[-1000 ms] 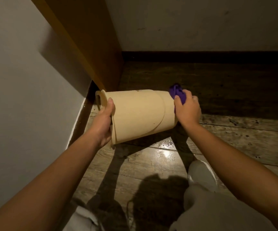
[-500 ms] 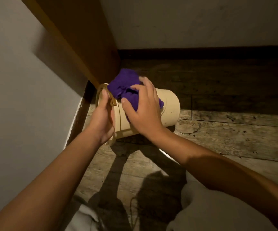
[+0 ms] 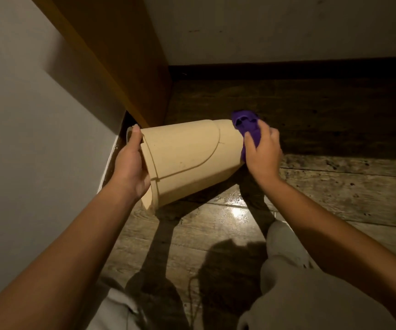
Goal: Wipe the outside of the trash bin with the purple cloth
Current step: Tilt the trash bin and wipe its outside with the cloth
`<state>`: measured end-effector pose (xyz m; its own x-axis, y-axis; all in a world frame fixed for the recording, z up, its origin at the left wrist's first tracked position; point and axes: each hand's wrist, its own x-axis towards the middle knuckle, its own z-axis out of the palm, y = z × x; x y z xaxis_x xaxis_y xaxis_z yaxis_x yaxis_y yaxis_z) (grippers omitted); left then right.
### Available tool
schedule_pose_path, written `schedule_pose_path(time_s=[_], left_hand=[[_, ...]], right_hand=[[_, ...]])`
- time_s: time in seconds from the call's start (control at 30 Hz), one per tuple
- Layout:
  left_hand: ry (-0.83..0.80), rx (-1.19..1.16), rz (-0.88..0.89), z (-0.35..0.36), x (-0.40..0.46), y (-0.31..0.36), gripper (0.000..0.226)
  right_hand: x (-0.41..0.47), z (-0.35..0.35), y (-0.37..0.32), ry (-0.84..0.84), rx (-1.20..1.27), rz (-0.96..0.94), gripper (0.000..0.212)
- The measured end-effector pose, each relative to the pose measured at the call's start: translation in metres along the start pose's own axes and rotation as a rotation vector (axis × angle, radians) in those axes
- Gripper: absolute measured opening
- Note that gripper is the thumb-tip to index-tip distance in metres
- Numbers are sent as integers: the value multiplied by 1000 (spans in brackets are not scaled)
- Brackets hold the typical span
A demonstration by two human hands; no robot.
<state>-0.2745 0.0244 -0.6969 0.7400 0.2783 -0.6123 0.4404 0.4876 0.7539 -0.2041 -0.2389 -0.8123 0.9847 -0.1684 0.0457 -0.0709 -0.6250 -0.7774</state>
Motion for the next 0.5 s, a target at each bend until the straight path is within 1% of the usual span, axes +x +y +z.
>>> schedule_pose_path(time_s=[0.07, 0.13, 0.2, 0.23, 0.3, 0.4, 0.43, 0.5], left_hand=[[-41, -35, 1, 1, -2, 2, 49], [-78, -55, -5, -1, -2, 3, 43], [-107, -35, -21, 0, -1, 2, 49], [-122, -11, -23, 2, 0, 1, 55], [-136, 15, 4, 8, 1, -3, 61], [-106, 6, 69, 13, 1, -4, 55], [-82, 2, 77, 12, 2, -4, 54], [-81, 10, 68, 7, 4, -5, 55]], right_hand=[[7, -13, -26, 73, 153, -12, 46], [10, -28, -59, 88, 314, -80, 41], [3, -37, -97, 28, 410, -182, 36], [-3, -37, -113, -18, 415, -244, 34], [-22, -24, -136, -111, 332, -364, 34], [-54, 11, -148, -251, 153, -482, 30], [-61, 21, -145, -285, 113, -531, 35], [-65, 32, -129, -279, 26, -679, 59]])
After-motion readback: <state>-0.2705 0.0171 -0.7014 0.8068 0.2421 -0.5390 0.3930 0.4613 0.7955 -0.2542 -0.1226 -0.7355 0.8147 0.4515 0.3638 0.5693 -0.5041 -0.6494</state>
